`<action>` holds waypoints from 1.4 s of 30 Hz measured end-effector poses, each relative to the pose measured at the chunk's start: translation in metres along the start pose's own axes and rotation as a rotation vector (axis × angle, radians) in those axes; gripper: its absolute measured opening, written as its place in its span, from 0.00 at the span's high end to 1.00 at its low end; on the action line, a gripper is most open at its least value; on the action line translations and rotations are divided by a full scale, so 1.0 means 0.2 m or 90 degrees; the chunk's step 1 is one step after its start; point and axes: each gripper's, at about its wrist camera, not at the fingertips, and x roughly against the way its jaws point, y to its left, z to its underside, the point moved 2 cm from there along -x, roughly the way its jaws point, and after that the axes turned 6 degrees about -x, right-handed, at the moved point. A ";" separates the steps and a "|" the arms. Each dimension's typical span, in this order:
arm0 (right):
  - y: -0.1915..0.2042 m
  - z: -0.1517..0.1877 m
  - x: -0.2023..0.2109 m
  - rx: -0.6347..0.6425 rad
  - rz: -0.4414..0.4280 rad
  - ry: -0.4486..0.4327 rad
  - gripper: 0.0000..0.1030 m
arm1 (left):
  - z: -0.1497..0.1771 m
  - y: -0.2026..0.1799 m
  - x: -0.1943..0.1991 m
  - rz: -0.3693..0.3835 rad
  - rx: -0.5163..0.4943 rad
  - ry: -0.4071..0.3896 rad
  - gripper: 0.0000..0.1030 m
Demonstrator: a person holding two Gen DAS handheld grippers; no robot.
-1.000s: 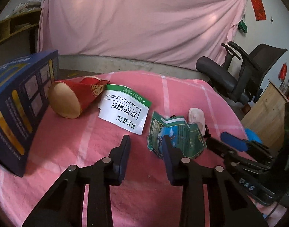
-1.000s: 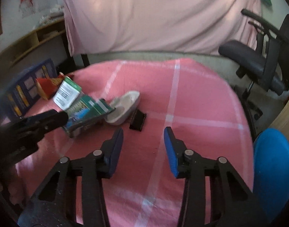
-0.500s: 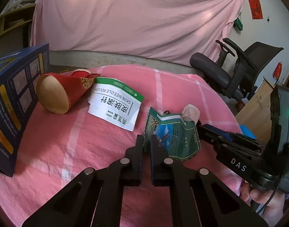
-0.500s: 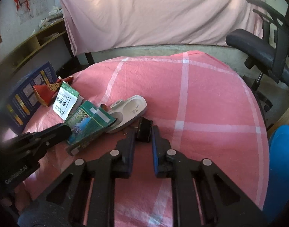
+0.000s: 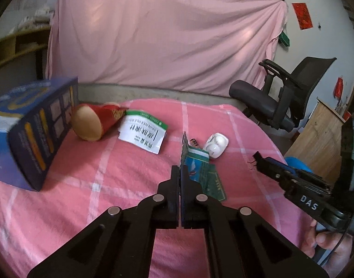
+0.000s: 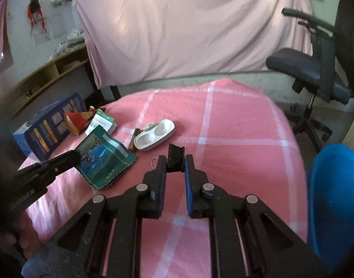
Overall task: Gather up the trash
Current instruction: 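Carry green wrapper in left tool while right carries black clip to the basin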
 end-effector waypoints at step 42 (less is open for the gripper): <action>-0.79 0.04 1.07 -0.189 0.199 -0.394 0.61 | -0.17 -1.26 0.09 0.138 -0.248 -0.199 1.00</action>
